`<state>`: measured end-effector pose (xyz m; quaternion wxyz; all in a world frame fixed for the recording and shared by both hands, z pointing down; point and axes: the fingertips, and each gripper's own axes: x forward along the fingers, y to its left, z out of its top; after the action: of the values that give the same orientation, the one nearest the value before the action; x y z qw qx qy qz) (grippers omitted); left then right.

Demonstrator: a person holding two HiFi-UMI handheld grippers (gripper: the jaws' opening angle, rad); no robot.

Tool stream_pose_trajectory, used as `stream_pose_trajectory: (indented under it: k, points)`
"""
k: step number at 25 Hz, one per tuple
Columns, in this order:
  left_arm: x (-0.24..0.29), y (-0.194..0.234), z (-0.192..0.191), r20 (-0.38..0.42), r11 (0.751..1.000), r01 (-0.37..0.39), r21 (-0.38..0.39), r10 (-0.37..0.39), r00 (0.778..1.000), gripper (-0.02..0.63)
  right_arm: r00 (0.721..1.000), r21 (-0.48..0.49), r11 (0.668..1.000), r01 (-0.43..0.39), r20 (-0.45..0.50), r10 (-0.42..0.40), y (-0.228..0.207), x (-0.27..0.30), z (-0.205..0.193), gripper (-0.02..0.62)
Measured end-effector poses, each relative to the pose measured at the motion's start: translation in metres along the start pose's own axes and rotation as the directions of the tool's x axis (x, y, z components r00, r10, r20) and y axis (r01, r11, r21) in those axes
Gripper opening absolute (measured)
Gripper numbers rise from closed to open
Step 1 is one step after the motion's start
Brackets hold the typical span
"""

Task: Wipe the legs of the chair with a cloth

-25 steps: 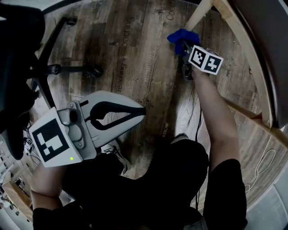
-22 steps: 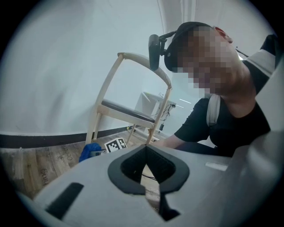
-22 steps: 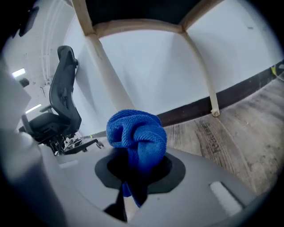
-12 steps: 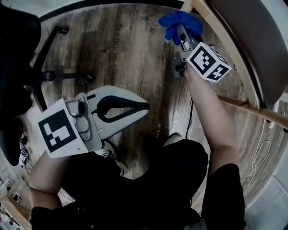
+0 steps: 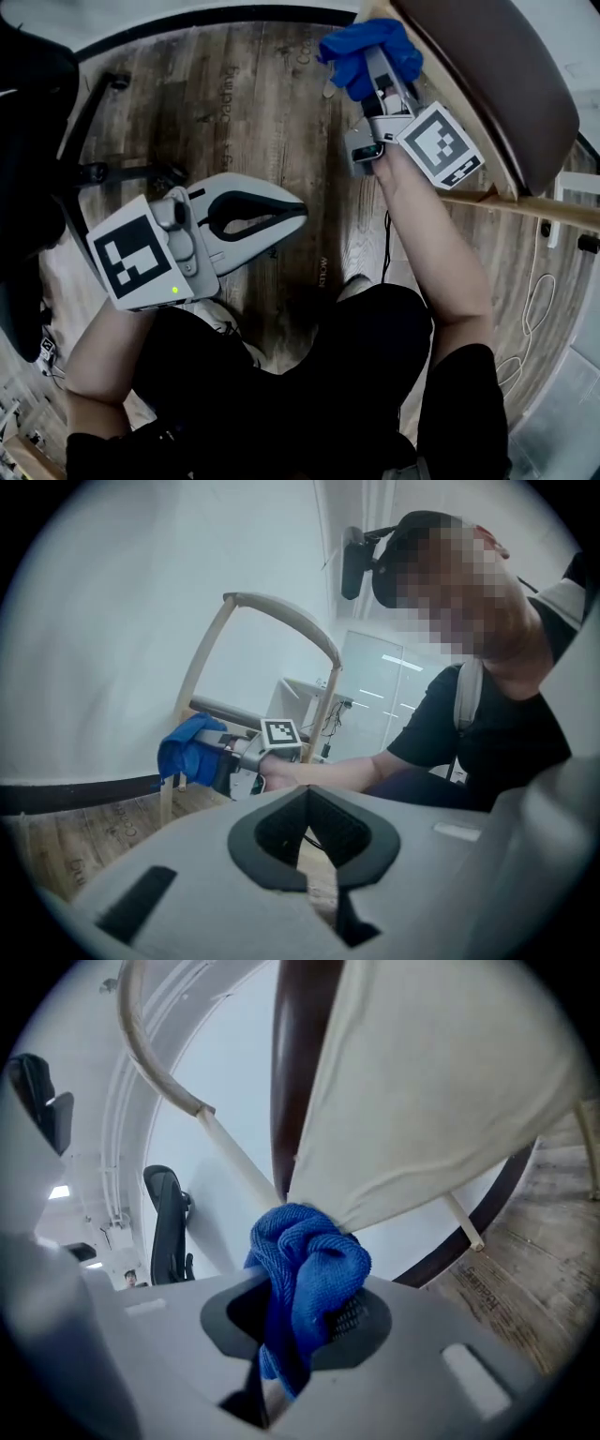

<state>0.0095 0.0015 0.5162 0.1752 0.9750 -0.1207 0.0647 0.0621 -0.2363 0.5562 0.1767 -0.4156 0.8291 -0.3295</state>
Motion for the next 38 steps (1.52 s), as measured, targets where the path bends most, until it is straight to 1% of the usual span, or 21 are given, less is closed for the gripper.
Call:
stream_pose_trajectory:
  k: [3, 4, 6, 8, 13, 17, 21, 24, 28, 32, 35, 38]
  points:
    - [0.000, 0.001, 0.008, 0.037, 1.000, 0.018, -0.012, -0.017, 0.999, 0.002, 0.999, 0.092, 0.995, 0.027, 0.016, -0.028, -0.002, -0.026, 0.006, 0.075]
    - [0.003, 0.001, 0.009, 0.041, 1.000, 0.025, -0.013, -0.025, 0.999, 0.002, 0.999, 0.103, 0.994, 0.043, 0.017, -0.045, -0.006, -0.036, 0.009, 0.077]
    - [0.010, 0.003, 0.007, 0.031, 0.999, 0.039, -0.015, -0.039, 0.999, 0.002, 0.997, 0.081, 0.994, 0.073, 0.018, -0.075, -0.013, -0.057, 0.019, 0.077]
    - [0.017, 0.005, 0.003, 0.016, 0.999, 0.049, -0.020, -0.049, 0.999, 0.002, 0.996, 0.062, 0.994, 0.086, 0.024, -0.087, -0.016, -0.079, 0.029, 0.077]
    - [0.018, 0.008, -0.002, 0.012, 0.997, 0.056, -0.050, -0.056, 0.998, 0.002, 0.991, -0.012, 0.994, 0.113, 0.079, -0.112, -0.004, -0.138, 0.058, 0.077]
    - [0.018, 0.009, 0.000, 0.012, 0.997, 0.063, -0.049, -0.063, 0.998, 0.002, 0.978, -0.066, 0.982, 0.176, 0.126, -0.166, -0.005, -0.188, 0.074, 0.077]
    - [0.020, 0.006, 0.004, 0.023, 0.996, 0.075, -0.042, -0.074, 0.997, 0.002, 0.964, -0.102, 0.968, 0.229, 0.159, -0.211, -0.006, -0.226, 0.081, 0.077]
    - [0.026, 0.003, 0.003, 0.023, 0.996, 0.076, -0.039, -0.075, 0.997, 0.002, 0.963, -0.097, 0.967, 0.234, 0.162, -0.217, -0.009, -0.243, 0.079, 0.077]
    - [0.030, 0.002, -0.003, 0.000, 0.996, 0.078, -0.043, -0.078, 0.997, 0.002, 0.961, -0.082, 0.965, 0.249, 0.144, -0.236, -0.022, -0.252, 0.068, 0.077]
    - [0.022, 0.007, -0.006, -0.002, 0.996, 0.067, -0.051, -0.067, 0.998, 0.002, 0.953, -0.079, 0.953, 0.293, 0.106, -0.284, -0.041, -0.254, 0.046, 0.077]
    - [0.019, 0.010, -0.003, -0.004, 0.997, 0.057, -0.056, -0.057, 0.998, 0.002, 0.947, -0.094, 0.943, 0.320, 0.076, -0.314, -0.056, -0.252, 0.033, 0.077]
    - [0.024, 0.007, -0.005, -0.010, 0.997, 0.057, -0.055, -0.057, 0.998, 0.002, 0.931, -0.086, 0.927, 0.365, 0.037, -0.363, -0.080, -0.257, 0.015, 0.077]
